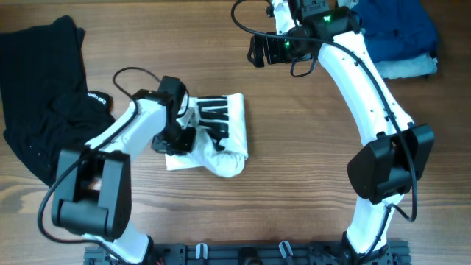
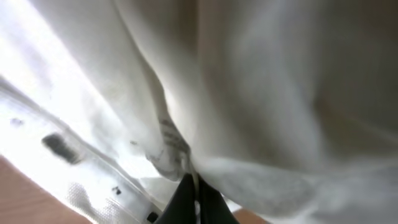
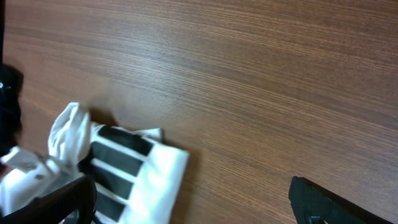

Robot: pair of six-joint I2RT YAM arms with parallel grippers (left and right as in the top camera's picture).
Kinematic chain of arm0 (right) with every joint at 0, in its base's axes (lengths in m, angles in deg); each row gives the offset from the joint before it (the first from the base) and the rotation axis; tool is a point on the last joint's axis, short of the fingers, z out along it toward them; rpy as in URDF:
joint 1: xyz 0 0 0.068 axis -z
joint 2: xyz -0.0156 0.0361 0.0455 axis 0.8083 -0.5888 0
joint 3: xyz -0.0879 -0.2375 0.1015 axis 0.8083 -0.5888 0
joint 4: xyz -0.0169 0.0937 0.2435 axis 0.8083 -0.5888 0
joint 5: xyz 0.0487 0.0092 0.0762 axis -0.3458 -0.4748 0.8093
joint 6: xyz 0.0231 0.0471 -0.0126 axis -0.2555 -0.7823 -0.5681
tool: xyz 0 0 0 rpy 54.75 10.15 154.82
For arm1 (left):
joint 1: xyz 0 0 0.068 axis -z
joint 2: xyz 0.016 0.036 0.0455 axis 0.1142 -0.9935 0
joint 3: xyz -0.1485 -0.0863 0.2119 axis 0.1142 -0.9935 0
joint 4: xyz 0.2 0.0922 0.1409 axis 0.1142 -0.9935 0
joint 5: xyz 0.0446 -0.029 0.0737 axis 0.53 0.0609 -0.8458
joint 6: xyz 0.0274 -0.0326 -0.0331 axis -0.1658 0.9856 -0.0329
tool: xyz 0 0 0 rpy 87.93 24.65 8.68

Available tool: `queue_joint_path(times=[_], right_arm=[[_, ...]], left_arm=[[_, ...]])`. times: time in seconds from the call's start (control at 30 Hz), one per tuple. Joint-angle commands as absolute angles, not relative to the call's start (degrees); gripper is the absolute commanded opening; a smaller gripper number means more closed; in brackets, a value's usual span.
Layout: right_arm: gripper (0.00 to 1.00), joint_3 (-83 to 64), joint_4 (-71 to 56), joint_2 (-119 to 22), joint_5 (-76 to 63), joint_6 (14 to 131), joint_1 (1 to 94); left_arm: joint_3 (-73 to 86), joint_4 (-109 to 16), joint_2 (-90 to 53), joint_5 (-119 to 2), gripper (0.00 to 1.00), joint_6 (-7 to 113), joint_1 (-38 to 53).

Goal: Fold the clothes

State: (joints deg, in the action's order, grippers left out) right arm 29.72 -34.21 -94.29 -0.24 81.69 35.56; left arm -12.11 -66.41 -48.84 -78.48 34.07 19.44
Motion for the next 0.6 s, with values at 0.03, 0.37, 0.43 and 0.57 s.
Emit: queue_joint_path(times=[0.03, 0.37, 0.43, 0.57], right_arm=[[1.0, 29.83, -34.19, -94.29, -1.18, 82.11, 35.65], [0.57, 26.31, -41.29, -94.29, 17.42, 82.98, 34.84], [0.04, 22.18, -41.21, -94.29, 22.91, 84.27, 33.7], [0.04, 12.17, -34.87, -94.29, 39.41, 84.77, 31.78]], left_arm=[[-10.9, -74.17, -45.23, -79.53, 0.04, 44.21, 17.04], [-10.9, -75.74, -45.17, -79.49, 0.04, 45.83, 16.93], [-10.9, -75.43, -45.17, -79.51, 0.04, 45.83, 16.93], [-10.9, -74.89, -45.17, -79.53, 0.04, 45.81, 16.93]])
